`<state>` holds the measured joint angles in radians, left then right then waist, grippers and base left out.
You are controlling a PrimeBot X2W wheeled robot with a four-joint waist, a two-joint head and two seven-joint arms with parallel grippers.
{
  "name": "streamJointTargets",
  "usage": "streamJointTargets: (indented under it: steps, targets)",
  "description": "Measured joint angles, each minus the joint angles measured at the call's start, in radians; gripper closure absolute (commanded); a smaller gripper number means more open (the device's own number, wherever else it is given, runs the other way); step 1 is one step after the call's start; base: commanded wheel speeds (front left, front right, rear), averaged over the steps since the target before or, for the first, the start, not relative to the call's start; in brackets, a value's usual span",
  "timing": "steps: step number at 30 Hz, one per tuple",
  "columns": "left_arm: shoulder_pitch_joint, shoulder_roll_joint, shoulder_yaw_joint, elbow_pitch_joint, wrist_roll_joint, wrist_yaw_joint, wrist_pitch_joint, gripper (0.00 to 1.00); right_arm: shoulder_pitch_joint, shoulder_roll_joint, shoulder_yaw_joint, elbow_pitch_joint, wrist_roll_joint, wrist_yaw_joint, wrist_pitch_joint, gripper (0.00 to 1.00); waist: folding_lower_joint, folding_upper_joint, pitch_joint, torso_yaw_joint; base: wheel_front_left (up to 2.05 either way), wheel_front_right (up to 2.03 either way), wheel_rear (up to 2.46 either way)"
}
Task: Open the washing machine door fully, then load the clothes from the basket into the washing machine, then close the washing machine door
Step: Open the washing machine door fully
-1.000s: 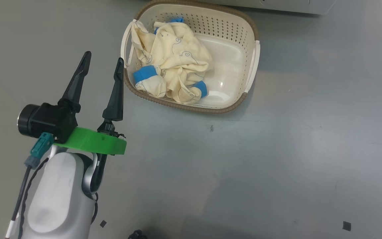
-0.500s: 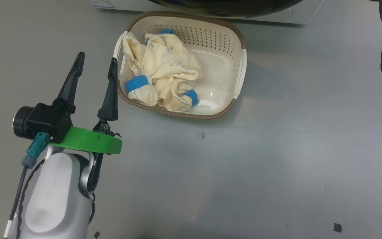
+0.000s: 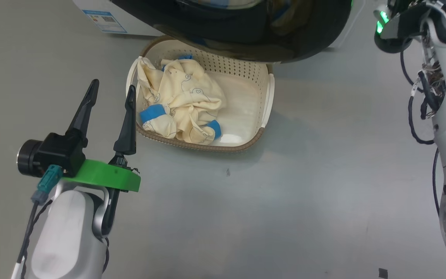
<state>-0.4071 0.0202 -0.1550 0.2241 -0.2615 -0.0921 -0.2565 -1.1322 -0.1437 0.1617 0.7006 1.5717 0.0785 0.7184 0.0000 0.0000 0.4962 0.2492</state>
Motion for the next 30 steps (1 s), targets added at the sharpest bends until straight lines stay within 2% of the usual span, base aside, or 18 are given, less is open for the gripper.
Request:
streamJointTargets:
  steps: [13, 30]
  targets:
    - [0.070, 0.000, 0.006, 0.046, 0.035, -0.002, 0.000, 0.00, 0.152, 0.051, 0.044, -0.045, 0.044, 0.026, 0.064, 1.00, 0.0000, 0.0000, -0.110, -0.022, 0.00, 0.00, 0.00]
    - [0.128, 0.002, -0.013, 0.066, 0.043, -0.011, 0.000, 0.00, 0.318, 0.073, 0.130, -0.115, 0.121, 0.034, 0.098, 1.00, 0.0000, 0.0000, -0.234, -0.005, 0.00, 0.00, 0.00]
